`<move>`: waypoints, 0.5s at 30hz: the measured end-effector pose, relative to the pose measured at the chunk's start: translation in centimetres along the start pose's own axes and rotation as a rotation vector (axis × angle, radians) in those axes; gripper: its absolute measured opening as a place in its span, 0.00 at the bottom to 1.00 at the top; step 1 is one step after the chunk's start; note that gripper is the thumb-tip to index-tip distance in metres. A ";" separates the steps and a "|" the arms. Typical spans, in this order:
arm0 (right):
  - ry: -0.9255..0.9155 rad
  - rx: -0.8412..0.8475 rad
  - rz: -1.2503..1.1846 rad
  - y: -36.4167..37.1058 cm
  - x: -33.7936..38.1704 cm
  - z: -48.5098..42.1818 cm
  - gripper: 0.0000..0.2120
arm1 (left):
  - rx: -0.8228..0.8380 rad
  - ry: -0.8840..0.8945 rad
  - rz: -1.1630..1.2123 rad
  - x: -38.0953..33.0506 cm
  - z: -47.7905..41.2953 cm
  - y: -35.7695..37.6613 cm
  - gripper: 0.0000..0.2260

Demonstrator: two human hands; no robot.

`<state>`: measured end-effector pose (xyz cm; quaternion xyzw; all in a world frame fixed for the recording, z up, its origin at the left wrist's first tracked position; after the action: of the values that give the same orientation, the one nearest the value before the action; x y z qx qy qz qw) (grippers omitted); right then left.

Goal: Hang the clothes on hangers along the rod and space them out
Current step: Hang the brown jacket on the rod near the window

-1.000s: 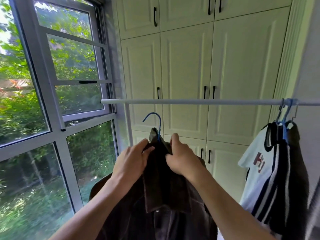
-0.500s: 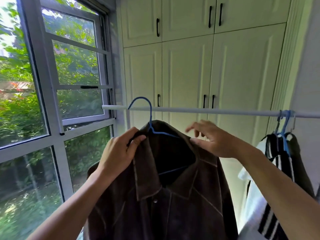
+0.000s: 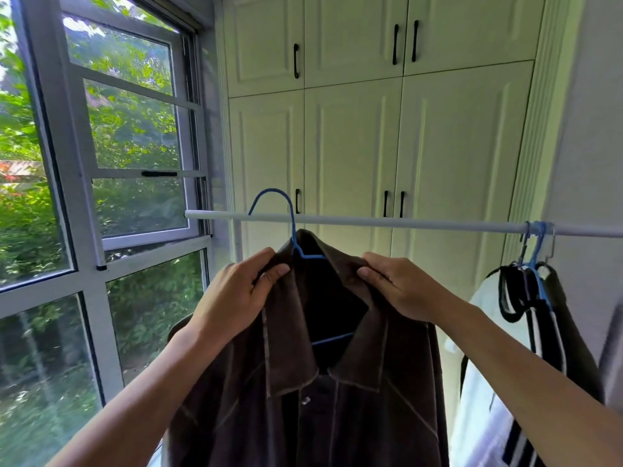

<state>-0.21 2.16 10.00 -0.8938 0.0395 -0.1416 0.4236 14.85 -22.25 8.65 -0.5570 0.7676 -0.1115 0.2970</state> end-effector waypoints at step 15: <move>0.071 -0.163 -0.025 -1.6 -0.8 0.8 0.17 | 0.107 -0.021 -0.112 2.8 0.2 0.5 0.18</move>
<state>-0.87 3.94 10.60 -0.9202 0.0548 -0.1750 0.3460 13.97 -24.64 7.33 -0.5832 0.7251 -0.1631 0.3278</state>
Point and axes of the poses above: each hand's wrist, its own z-axis away from the middle knuckle, its own y-axis out of the palm, x = y × z, the point moved 2 cm from there along -z, towards the middle knuckle, and after that the axes turned 4 degrees about -y, right-handed, at the moved point
